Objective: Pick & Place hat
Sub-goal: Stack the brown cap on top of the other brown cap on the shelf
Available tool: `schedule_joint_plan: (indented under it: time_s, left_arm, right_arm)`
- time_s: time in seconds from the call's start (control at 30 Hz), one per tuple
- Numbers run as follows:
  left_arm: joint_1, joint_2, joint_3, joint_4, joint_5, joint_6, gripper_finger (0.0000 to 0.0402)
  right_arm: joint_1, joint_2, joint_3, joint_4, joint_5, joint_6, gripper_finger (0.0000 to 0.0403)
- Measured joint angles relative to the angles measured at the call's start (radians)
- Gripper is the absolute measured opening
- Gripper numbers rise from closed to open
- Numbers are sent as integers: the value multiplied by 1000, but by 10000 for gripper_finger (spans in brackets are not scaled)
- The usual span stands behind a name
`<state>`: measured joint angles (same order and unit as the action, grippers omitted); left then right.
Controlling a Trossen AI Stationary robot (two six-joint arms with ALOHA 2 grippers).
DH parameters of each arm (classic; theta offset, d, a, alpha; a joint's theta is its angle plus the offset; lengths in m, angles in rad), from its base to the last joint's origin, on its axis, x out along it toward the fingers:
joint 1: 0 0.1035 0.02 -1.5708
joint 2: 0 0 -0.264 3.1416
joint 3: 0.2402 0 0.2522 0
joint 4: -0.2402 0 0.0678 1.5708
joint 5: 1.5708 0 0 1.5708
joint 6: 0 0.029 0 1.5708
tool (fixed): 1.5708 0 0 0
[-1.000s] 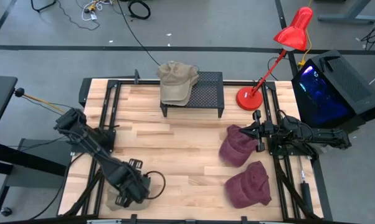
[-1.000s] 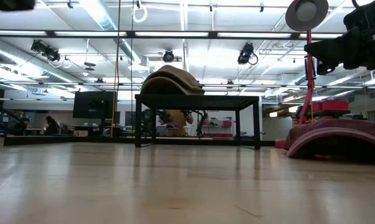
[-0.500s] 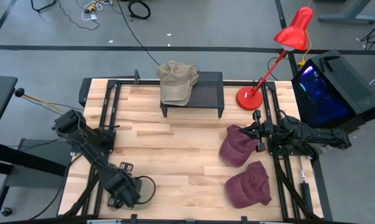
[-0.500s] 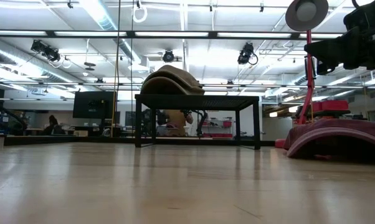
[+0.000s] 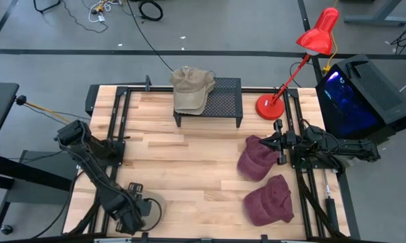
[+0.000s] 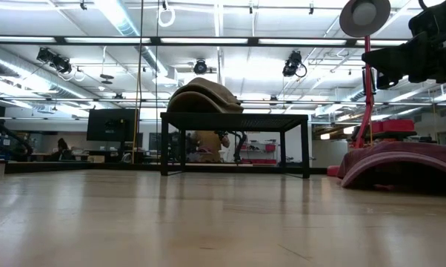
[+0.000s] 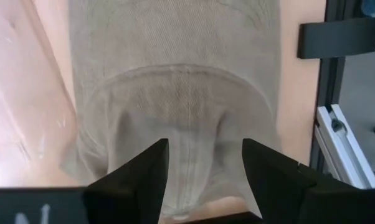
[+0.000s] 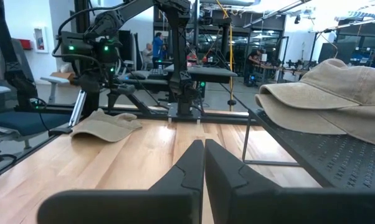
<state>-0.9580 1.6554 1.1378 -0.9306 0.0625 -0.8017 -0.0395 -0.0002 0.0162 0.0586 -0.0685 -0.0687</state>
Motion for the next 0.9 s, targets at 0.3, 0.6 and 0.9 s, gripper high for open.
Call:
schedule_joint_plan:
  time_s: [0.3, 0.6, 0.9]
  left_arm:
    - [-18, 0, -38, 8, -35, -23, 211]
    - [-9, 0, -100, 77, -25, -44, 211]
    - [-8, 0, -132, 134, -11, -51, 189]
  right_arm:
    - [0, 0, 0, 0, 0, 0, 16]
    - [0, 0, 0, 0, 0, 0, 16]
    - [0, 0, 0, 0, 0, 0, 16]
